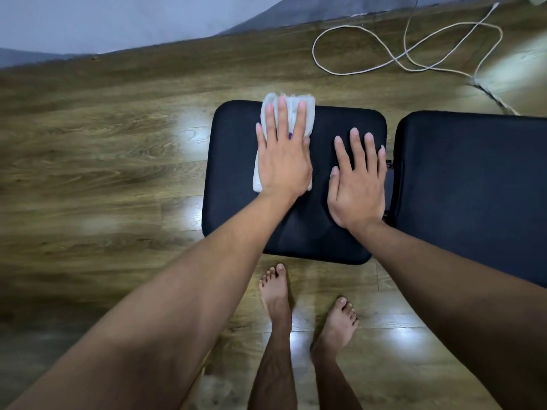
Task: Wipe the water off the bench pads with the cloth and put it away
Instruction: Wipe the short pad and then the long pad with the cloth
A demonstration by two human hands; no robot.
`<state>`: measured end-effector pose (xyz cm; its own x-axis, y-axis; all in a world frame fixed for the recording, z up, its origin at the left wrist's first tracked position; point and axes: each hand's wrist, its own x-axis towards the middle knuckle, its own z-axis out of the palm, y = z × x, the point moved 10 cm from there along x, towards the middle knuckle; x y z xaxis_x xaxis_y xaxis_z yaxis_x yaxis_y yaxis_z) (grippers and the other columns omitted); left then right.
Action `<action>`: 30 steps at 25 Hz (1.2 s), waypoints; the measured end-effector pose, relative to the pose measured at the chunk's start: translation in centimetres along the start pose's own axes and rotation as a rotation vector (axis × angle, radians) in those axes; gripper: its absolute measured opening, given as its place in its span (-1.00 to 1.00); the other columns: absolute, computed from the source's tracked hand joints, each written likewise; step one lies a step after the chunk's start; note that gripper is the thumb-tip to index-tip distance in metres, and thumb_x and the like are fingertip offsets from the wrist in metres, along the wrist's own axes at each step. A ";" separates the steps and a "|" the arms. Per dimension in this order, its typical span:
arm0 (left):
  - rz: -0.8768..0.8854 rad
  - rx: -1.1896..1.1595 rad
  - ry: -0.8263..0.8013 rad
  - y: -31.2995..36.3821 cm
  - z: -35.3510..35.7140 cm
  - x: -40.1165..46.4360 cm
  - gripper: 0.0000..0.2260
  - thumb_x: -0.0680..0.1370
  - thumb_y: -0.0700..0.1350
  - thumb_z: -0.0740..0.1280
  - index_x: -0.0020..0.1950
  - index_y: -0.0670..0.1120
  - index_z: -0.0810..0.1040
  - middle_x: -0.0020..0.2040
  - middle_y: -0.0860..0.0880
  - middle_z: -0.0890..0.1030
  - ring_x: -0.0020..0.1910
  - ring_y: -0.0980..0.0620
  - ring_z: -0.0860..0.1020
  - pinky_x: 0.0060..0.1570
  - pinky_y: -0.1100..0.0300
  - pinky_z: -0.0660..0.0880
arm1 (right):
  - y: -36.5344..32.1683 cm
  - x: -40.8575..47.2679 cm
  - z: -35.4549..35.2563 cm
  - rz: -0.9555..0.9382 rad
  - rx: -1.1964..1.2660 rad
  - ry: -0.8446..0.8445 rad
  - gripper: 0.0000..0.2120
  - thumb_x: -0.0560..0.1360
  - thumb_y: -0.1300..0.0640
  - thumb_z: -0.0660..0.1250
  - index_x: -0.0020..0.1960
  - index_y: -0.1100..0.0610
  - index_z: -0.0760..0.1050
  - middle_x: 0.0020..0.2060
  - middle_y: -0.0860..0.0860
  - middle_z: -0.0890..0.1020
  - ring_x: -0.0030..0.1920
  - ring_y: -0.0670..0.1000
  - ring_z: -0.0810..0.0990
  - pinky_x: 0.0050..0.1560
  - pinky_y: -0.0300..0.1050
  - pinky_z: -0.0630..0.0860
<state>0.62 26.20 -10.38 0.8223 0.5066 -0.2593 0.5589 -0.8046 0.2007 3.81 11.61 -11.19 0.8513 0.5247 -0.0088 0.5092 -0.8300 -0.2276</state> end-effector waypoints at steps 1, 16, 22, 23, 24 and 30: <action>0.002 -0.009 -0.005 -0.3 0.4 -1.8 -0.48 0.73 -0.01 -0.07 0.67 0.02 -0.18 0.66 -0.13 -0.20 0.64 -0.17 -0.22 0.60 -0.14 -0.09 | 0.0 0.0 0.0 0.001 0.003 -0.002 -0.48 0.65 0.04 0.02 0.60 0.05 0.11 0.61 0.09 0.10 0.61 0.16 0.00 0.59 0.20 -0.04; 0.039 -0.058 0.087 -10.6 -1.4 -4.4 -0.49 0.69 -0.01 0.05 0.65 0.07 0.09 0.66 -0.11 0.06 0.65 -0.08 -0.01 0.61 -0.11 -0.05 | 0.1 -0.1 0.1 0.001 -0.005 0.027 -0.49 0.65 0.02 -0.02 0.60 0.04 0.12 0.60 0.08 0.13 0.61 0.15 0.03 0.58 0.20 0.00; 0.119 -0.006 0.127 -11.0 0.4 -4.2 -0.47 0.66 -0.01 -0.01 0.66 0.06 0.07 0.67 -0.12 0.00 0.65 -0.09 -0.07 0.60 -0.14 -0.02 | 0.1 -0.1 0.0 0.004 -0.003 0.029 -0.49 0.65 0.03 0.02 0.59 0.04 0.16 0.59 0.08 0.16 0.60 0.16 0.06 0.58 0.19 0.01; 0.126 0.001 0.136 -11.1 0.5 -4.2 -0.46 0.65 0.00 -0.01 0.66 0.06 0.06 0.67 -0.12 0.00 0.65 -0.09 -0.08 0.60 -0.15 -0.01 | 0.0 -0.1 0.0 0.002 0.002 0.025 -0.50 0.65 0.04 0.04 0.58 0.05 0.18 0.59 0.09 0.18 0.60 0.17 0.07 0.58 0.19 0.01; 0.134 0.010 0.141 -11.1 0.6 -4.2 -0.46 0.65 0.00 -0.01 0.66 0.06 0.05 0.67 -0.12 -0.01 0.65 -0.09 -0.08 0.60 -0.15 -0.02 | -0.1 -0.1 -0.2 -0.002 0.008 0.023 -0.51 0.65 0.05 0.05 0.57 0.07 0.21 0.58 0.10 0.19 0.60 0.17 0.07 0.58 0.20 0.01; 0.199 0.068 0.158 -10.5 0.8 -4.3 -0.43 0.64 -0.02 0.02 0.67 0.02 0.01 0.67 -0.14 -0.04 0.66 -0.09 -0.10 0.61 -0.11 -0.12 | -2.6 -1.3 -3.4 0.050 0.227 0.059 -0.51 0.63 0.13 0.16 0.53 0.20 0.26 0.54 0.19 0.26 0.56 0.19 0.20 0.56 0.22 0.12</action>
<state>-8.87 32.27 -12.14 0.9249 0.3737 -0.0695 0.3801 -0.9096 0.1676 1.85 12.46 -7.30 0.8840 0.4665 0.0303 0.4306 -0.7872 -0.4415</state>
